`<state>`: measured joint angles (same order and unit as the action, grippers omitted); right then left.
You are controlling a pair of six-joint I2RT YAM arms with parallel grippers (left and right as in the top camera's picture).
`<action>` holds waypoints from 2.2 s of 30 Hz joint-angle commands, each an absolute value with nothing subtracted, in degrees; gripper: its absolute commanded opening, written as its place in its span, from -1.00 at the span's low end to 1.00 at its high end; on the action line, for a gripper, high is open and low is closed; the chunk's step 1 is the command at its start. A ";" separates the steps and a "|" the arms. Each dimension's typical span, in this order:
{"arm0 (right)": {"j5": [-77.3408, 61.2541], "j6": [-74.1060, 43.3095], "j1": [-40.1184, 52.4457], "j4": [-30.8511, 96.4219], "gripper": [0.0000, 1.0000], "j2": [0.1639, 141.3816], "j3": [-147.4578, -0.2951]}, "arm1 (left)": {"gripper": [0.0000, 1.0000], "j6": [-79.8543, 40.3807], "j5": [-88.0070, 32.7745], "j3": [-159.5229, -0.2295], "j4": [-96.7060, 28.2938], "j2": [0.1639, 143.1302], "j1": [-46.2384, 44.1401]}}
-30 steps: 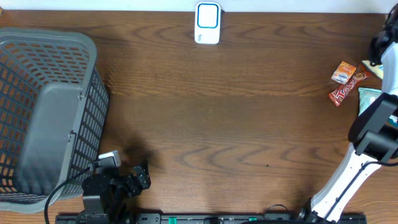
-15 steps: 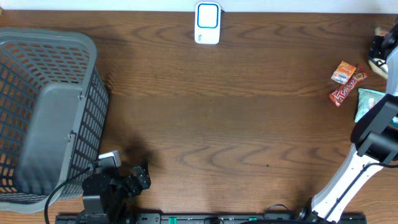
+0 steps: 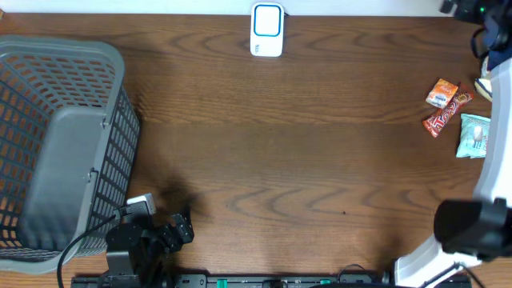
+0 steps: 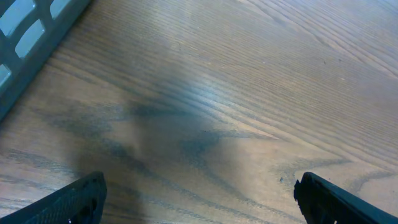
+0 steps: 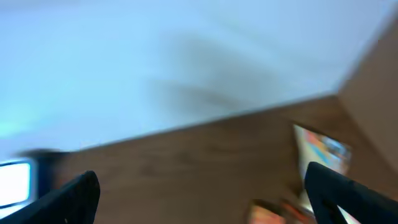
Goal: Scan the item barcode
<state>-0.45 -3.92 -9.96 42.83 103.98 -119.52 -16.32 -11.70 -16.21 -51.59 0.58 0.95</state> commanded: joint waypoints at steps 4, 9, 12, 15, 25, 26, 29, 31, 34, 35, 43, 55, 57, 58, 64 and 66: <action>-5.34 -6.22 -3.79 46.44 0.99 94.08 -120.14 | 0.96 -15.97 -11.77 -15.92 -53.52 0.30 1.04; -5.37 -6.26 0.03 48.84 0.99 87.96 -120.11 | 0.96 -15.97 -11.77 -15.92 -53.52 0.30 1.04; -5.45 -6.44 1.65 49.47 0.98 84.42 -120.11 | 0.96 -15.97 -11.77 -15.92 -53.52 0.30 1.04; -5.54 -7.84 2.59 50.87 0.99 80.31 -120.11 | 0.96 -15.97 -11.77 -15.92 -53.52 0.30 1.04; -5.54 -12.01 2.83 54.19 0.98 67.72 -120.09 | 0.96 -15.97 -11.77 -15.92 -53.52 0.30 1.04; -5.54 -12.01 2.83 54.76 0.98 66.92 -120.09 | 0.95 -15.97 -11.77 -15.92 -53.52 0.30 1.04; -5.63 -12.05 2.85 57.08 0.98 64.12 -120.09 | 0.95 -15.97 -11.77 -15.92 -53.52 0.30 1.04; -6.66 -12.21 2.83 59.24 0.99 62.57 -120.09 | 0.96 -15.97 -11.77 -15.92 -53.52 0.30 1.04; -5.63 -12.10 2.83 61.60 0.99 60.40 -120.11 | 0.96 -15.97 -11.77 -15.92 -53.52 0.30 1.04; -4.91 -12.12 2.83 62.28 0.98 59.79 -120.11 | 0.96 -15.97 -11.77 -15.92 -53.52 0.30 1.04; -2.28 -10.66 2.83 70.61 0.99 55.75 -120.11 | 0.96 -15.97 -11.77 -15.92 -53.52 0.30 1.04; 14.74 -10.26 2.68 85.03 0.99 48.75 -119.66 | 0.96 -15.97 -11.77 -15.92 -53.52 0.30 1.04; 14.92 -9.52 2.68 85.14 0.98 46.70 -119.17 | 0.95 -15.97 -11.77 -15.92 -53.52 0.30 1.04; 14.96 -9.47 2.68 85.17 0.98 45.71 -119.00 | 0.96 -15.97 -11.77 -15.92 -53.52 0.30 1.04; 17.02 -9.15 2.66 88.14 0.98 35.77 -116.97 | 0.96 -15.97 -11.77 -15.92 -53.52 0.30 1.04; 17.06 -9.21 2.66 89.01 0.99 32.32 -115.87 | 0.96 -15.97 -11.77 -15.92 -53.52 0.30 1.04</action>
<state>15.00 -10.00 2.50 87.94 37.26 -117.27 -16.32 -11.70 -16.21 -51.59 0.58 0.95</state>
